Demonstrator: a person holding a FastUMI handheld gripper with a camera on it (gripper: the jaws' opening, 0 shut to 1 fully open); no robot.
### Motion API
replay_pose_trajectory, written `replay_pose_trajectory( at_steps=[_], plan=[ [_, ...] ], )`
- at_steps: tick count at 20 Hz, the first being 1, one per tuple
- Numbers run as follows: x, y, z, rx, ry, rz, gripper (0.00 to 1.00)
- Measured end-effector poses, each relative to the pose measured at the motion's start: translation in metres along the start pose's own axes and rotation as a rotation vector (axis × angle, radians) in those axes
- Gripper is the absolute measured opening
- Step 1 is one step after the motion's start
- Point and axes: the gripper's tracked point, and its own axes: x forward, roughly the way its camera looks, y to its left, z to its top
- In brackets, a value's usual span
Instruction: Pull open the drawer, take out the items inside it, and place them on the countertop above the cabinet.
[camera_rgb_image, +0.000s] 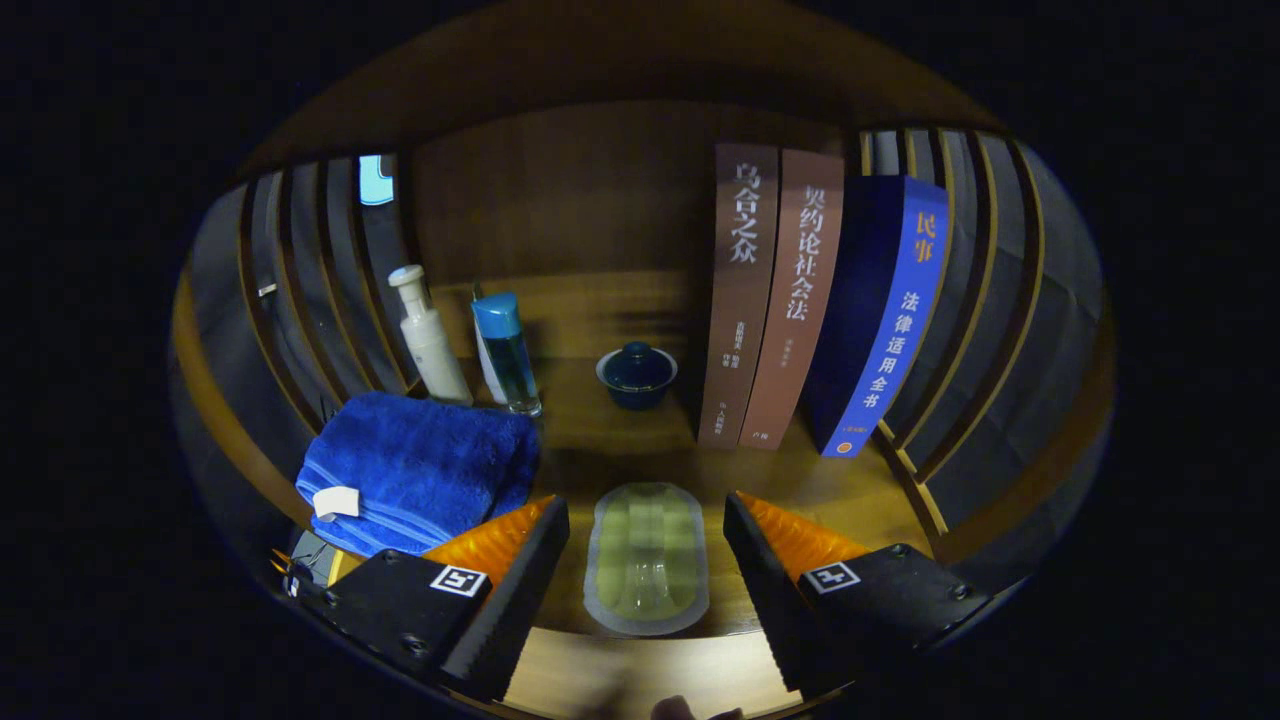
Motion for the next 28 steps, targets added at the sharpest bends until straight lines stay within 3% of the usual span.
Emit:
replay_pose_trajectory(
  at_steps=[8, 14, 21, 28],
  plan=[
    [-0.089, -0.005, 0.024, -0.014, -0.291, -0.038, 0.98],
    [-0.173, 0.007, 0.003, 0.018, -0.47, -0.026, 0.98],
    [-0.242, 0.005, -0.045, 0.043, -0.546, -0.014, 0.98],
    [-0.257, -0.003, -0.126, 0.056, -0.519, -0.011, 0.98]
  ],
)
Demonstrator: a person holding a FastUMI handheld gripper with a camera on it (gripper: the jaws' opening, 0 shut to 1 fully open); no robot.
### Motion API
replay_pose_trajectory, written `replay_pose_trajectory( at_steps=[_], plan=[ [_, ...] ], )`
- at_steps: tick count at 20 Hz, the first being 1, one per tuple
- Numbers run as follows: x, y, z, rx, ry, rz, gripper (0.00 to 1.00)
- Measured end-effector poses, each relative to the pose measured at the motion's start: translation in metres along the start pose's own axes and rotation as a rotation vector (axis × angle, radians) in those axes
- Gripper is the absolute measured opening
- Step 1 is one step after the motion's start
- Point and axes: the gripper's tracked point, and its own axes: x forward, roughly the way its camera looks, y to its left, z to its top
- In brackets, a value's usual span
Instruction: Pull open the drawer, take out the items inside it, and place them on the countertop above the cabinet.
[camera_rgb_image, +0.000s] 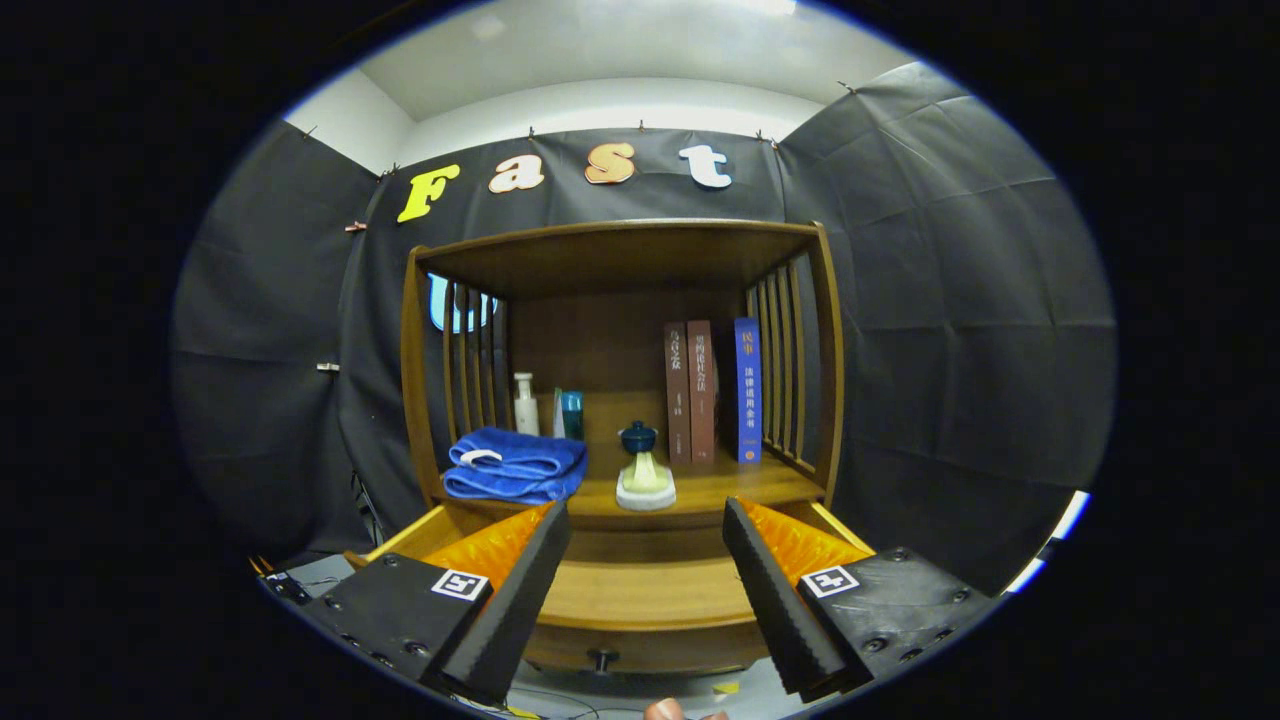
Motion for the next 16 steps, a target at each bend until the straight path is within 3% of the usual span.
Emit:
replay_pose_trajectory(
  at_steps=[9, 16],
  plan=[
    [-0.029, 0.007, -0.078, -0.045, 0.022, 0.021, 0.98],
    [-0.023, 0.016, -0.148, -0.041, 0.097, 0.034, 0.98]
  ],
)
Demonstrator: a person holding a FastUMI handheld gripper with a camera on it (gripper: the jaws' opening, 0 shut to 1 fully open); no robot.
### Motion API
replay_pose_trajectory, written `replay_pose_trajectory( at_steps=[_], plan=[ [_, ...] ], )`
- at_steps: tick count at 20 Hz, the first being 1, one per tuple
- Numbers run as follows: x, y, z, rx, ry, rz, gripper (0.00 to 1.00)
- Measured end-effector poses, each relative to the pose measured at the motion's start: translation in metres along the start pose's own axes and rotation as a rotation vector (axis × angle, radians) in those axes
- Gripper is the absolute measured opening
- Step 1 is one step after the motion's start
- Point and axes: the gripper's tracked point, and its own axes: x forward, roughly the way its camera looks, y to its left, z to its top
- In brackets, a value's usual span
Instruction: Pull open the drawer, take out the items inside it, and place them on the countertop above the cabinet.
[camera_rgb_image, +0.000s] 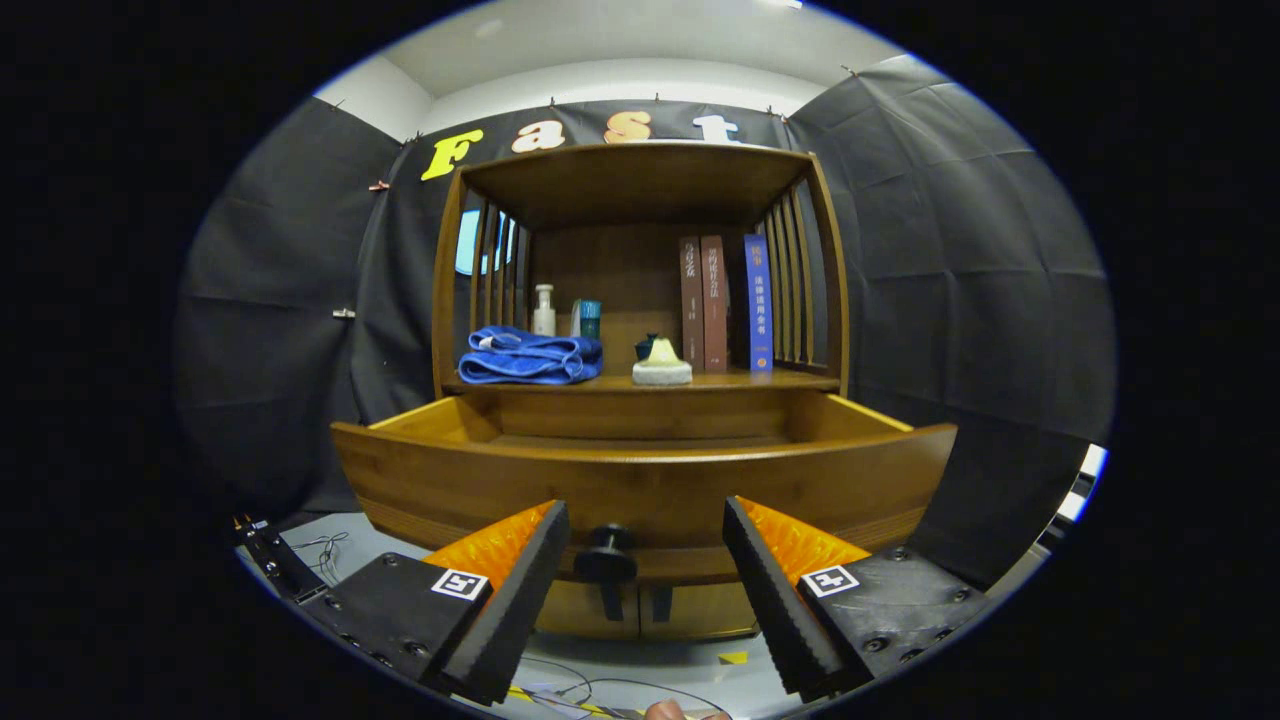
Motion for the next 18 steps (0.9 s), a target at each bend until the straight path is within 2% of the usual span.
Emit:
replay_pose_trajectory(
  at_steps=[5, 8, 12, 18],
  plan=[
    [0.021, 0.019, -0.016, -0.001, 0.027, 0.024, 0.98],
    [0.035, 0.023, -0.013, 0.012, 0.024, 0.002, 0.98],
    [0.036, 0.017, 0.008, 0.049, -0.062, -0.053, 0.98],
    [0.067, 0.017, 0.012, 0.05, -0.023, -0.044, 0.99]
  ],
)
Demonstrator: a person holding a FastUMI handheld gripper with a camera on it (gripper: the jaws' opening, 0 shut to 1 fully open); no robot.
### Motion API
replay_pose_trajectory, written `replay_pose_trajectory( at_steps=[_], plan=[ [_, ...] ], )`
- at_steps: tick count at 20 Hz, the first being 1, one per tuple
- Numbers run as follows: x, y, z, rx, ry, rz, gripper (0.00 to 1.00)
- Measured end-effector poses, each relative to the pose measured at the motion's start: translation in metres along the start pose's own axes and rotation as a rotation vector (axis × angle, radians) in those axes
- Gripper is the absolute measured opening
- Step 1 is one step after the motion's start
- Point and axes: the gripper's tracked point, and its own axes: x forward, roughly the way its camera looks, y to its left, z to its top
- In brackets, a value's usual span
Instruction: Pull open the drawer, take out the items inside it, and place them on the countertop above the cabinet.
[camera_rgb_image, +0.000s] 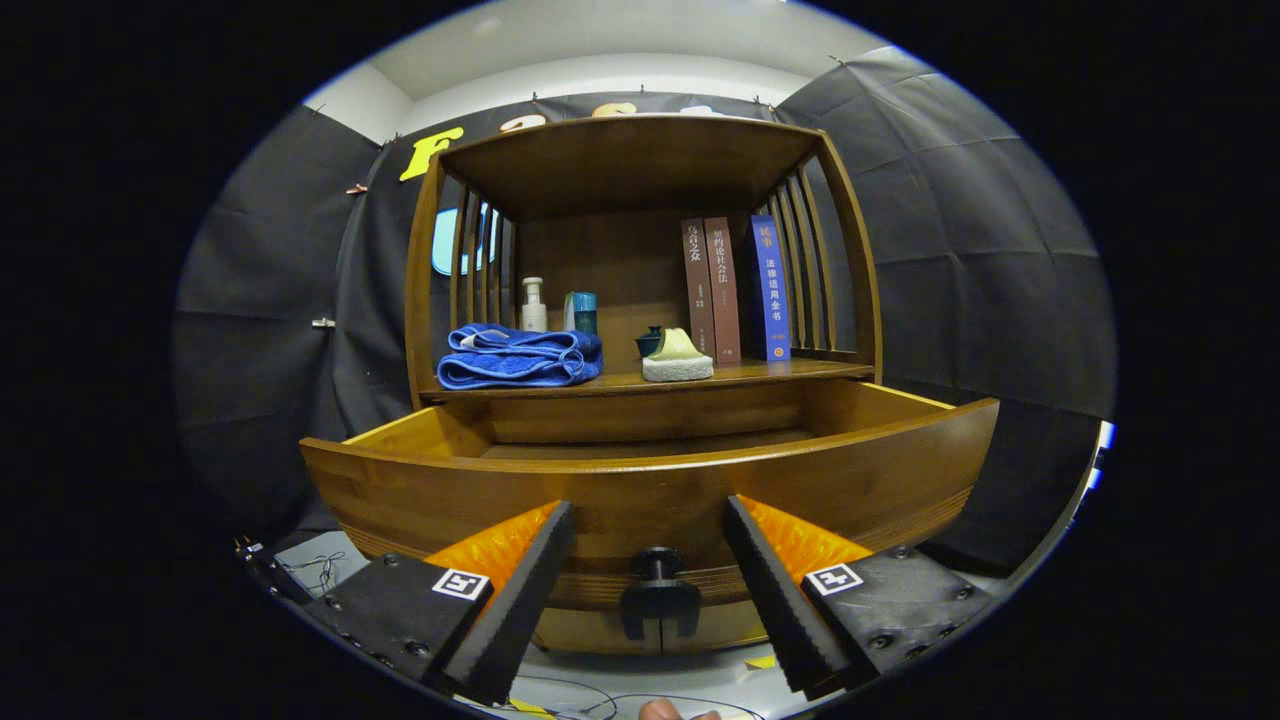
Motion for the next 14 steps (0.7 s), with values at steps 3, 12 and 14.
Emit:
replay_pose_trajectory(
  at_steps=[3, 12, 14],
  plan=[
    [0.017, 0.0, 0.009, -0.004, -0.014, 0.002, 0.99],
    [0.071, 0.0, 0.012, -0.007, 0.007, 0.003, 0.99],
    [0.082, 0.0, 0.012, -0.008, 0.007, 0.003, 0.99]
  ],
)
